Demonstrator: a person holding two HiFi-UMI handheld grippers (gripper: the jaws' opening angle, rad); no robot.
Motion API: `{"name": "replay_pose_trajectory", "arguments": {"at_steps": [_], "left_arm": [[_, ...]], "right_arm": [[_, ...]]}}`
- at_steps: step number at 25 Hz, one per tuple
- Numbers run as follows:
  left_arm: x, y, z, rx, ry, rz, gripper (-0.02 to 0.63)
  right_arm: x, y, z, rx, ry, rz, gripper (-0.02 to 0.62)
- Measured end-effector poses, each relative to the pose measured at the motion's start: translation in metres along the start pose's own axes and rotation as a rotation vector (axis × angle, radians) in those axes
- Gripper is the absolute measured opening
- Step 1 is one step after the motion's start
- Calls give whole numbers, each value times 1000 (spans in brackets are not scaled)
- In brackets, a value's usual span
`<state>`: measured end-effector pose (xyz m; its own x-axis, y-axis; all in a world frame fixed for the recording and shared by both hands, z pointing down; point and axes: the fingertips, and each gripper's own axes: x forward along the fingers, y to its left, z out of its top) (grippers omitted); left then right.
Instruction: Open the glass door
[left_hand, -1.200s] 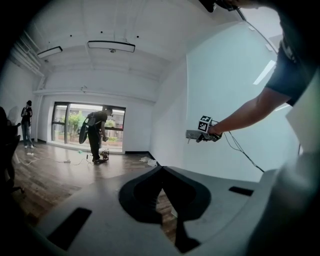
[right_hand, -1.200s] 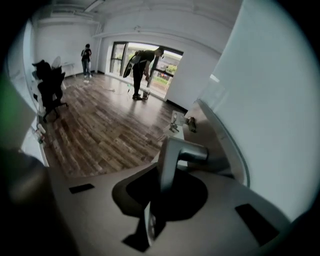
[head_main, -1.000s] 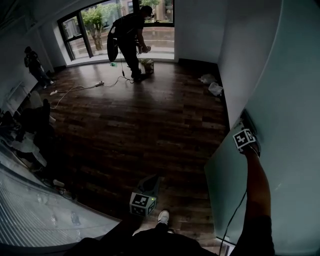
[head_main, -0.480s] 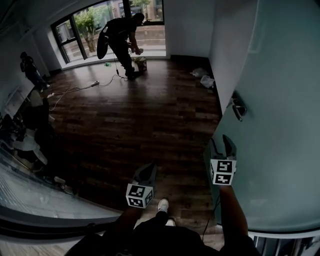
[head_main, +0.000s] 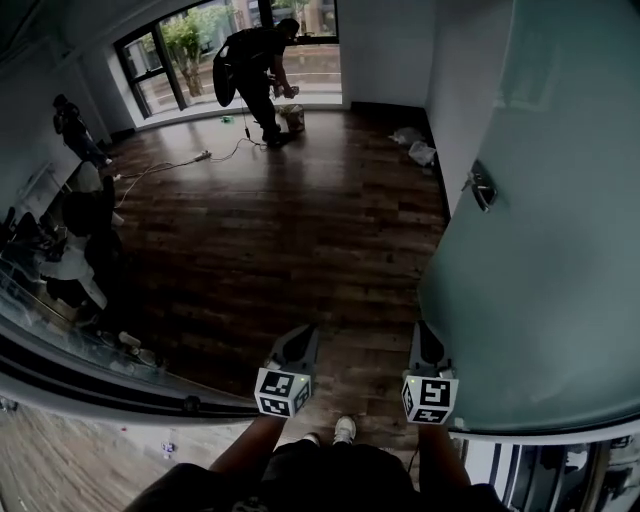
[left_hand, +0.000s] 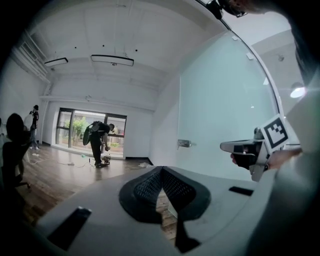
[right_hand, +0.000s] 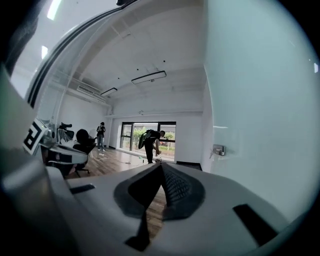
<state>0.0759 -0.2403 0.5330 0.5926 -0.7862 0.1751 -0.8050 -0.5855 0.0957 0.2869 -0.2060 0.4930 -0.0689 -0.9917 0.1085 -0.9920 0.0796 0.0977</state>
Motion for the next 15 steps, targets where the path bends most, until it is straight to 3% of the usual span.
{"name": "replay_pose_trajectory", "arguments": {"at_steps": [10,15], "left_arm": [[-90,-26,-34,1,-26,-55,6],[-163,-35,-31,-18,-87,-15,6]], "right_arm": [[-114,69,-31,-32,-17,-42,17],[-184,119,-12,-120,-61,-31,17]]}}
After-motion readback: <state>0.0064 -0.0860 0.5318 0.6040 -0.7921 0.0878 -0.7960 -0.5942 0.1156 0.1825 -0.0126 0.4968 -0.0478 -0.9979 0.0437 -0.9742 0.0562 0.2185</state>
